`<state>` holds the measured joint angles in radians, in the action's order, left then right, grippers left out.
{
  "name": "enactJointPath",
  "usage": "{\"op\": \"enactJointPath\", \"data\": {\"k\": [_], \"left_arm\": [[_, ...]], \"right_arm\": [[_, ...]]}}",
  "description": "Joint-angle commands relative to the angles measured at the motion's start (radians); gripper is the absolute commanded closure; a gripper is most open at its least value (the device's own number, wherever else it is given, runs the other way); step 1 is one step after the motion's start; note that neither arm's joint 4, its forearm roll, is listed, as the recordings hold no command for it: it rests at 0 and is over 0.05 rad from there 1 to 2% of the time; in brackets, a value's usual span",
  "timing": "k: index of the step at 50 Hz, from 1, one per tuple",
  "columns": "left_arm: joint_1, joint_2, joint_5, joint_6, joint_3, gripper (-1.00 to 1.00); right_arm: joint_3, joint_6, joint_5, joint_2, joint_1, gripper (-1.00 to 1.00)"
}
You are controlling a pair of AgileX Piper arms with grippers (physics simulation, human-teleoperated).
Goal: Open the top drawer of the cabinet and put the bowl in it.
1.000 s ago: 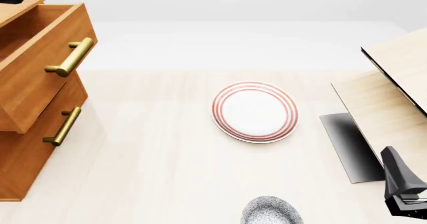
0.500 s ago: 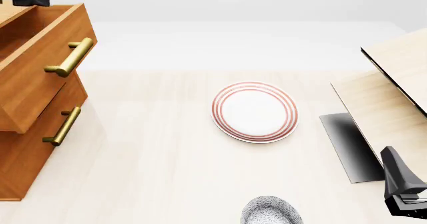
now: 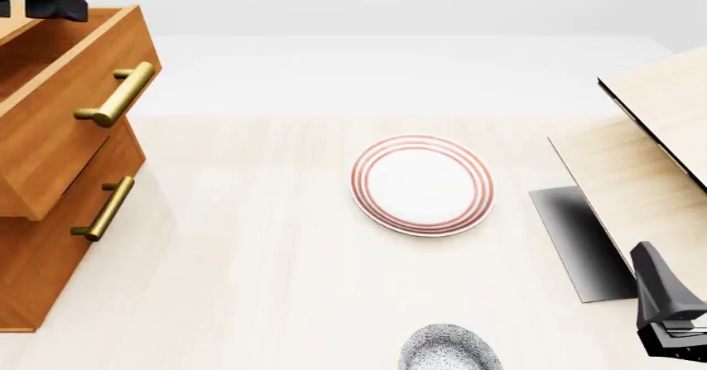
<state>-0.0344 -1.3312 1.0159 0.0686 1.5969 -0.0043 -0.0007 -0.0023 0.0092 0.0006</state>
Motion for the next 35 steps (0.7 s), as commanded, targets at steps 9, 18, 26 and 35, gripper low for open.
{"op": "enactJointPath", "data": {"k": [9,18,26,35], "left_arm": [[-0.001,0.019,-0.028,-0.002,-0.072,-1.0],[-0.001,0.018,-0.048,-0.007,-0.097,-1.0],[0.011,0.009,-0.073,-0.015,-0.127,-1.0],[0.02,-0.004,-0.087,-0.019,-0.131,-1.0]], "right_arm": [[0.0,-0.001,0.0,-0.002,0.0,-1.0],[0.0,0.0,0.0,-0.002,0.0,-1.0],[0.0,0.0,0.0,-0.001,0.0,-1.0],[0.0,0.0,0.0,-0.001,0.0,-1.0]]}}
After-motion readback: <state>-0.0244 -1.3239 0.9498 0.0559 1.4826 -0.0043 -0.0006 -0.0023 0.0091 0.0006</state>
